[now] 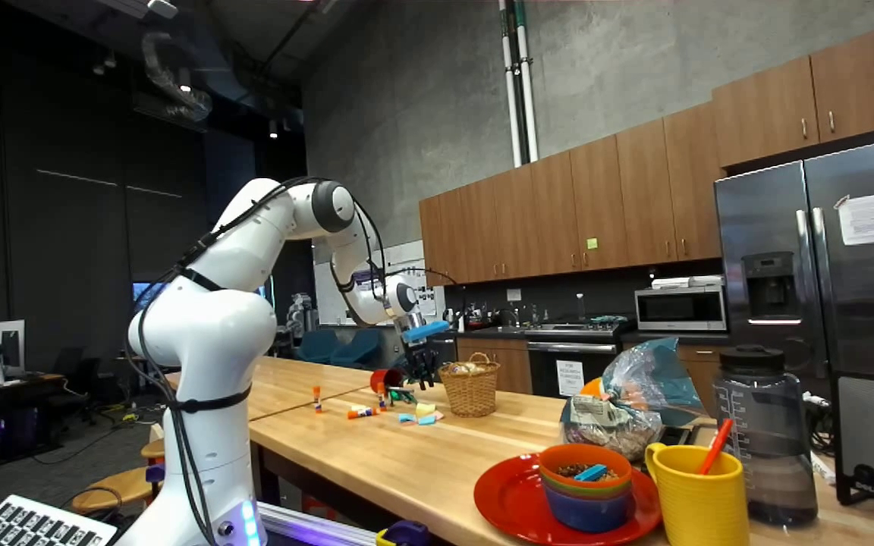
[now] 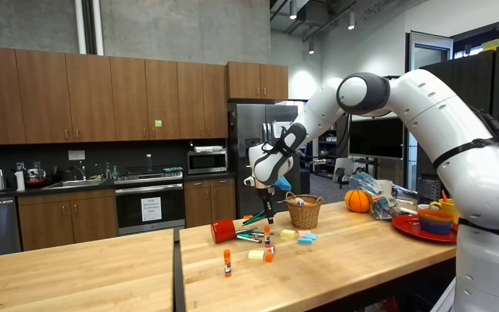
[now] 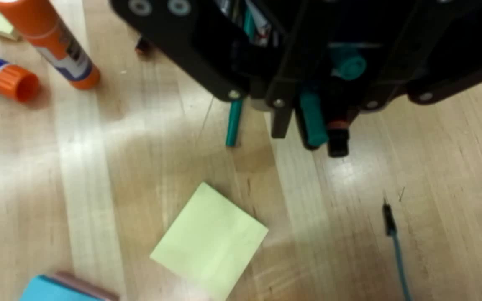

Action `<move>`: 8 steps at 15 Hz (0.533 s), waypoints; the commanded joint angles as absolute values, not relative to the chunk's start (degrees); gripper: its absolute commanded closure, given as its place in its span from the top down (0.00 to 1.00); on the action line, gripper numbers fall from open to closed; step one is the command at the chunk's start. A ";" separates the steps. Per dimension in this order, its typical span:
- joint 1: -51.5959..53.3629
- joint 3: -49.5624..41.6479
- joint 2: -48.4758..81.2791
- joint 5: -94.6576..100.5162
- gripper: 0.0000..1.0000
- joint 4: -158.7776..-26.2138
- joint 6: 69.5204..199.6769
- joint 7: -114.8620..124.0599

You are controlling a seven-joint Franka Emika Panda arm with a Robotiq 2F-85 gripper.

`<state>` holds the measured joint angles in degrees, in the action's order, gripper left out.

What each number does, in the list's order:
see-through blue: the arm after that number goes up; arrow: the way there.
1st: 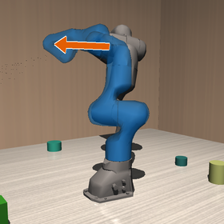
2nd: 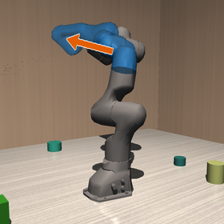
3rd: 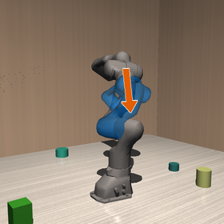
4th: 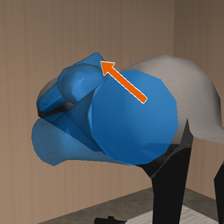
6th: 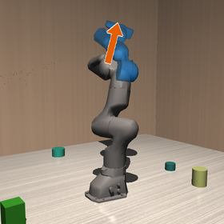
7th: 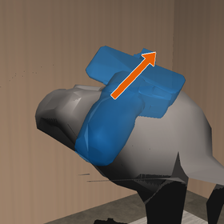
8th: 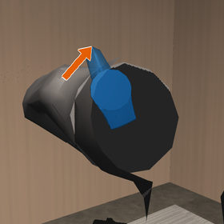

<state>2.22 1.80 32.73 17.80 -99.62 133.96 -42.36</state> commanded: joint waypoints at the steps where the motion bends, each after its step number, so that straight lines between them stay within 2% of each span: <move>1: 1.99 1.94 27.87 20.17 0.07 -105.96 133.42 -41.83; 6: 2.05 1.52 24.92 22.32 0.07 -110.20 131.08 -41.39; 7: 1.98 1.49 24.37 22.52 0.51 -110.73 130.08 -41.39; 8: 1.98 1.46 23.88 22.86 0.52 -111.23 129.53 -41.22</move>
<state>2.15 1.68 27.87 21.04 -107.55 131.45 -42.24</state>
